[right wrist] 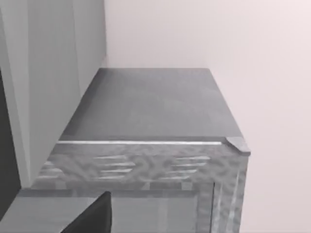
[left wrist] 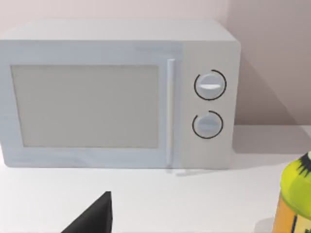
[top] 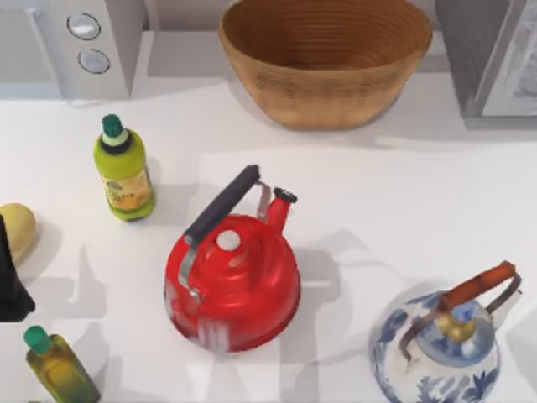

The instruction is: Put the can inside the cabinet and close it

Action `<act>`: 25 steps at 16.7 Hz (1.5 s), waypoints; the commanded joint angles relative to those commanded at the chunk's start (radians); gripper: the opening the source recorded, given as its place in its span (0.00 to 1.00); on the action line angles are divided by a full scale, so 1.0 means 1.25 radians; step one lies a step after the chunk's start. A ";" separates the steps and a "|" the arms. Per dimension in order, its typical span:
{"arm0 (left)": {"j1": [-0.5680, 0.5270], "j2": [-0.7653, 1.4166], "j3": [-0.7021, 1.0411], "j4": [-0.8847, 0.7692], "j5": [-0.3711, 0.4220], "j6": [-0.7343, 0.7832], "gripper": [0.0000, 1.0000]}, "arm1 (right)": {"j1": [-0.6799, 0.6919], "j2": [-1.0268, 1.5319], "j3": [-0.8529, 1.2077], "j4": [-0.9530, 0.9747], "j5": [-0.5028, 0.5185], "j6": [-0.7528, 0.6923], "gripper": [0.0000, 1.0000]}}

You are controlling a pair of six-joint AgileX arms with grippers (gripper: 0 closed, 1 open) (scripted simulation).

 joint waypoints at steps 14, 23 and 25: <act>0.000 0.000 0.000 0.000 0.000 0.000 1.00 | 0.845 -0.007 0.002 -0.043 0.847 -0.009 1.00; 0.000 0.000 0.000 0.000 0.000 0.000 1.00 | 1.157 -0.045 -0.025 -0.044 1.157 0.000 1.00; 0.000 0.000 0.000 0.000 0.000 0.000 1.00 | 1.157 -0.045 -0.025 -0.044 1.157 0.000 1.00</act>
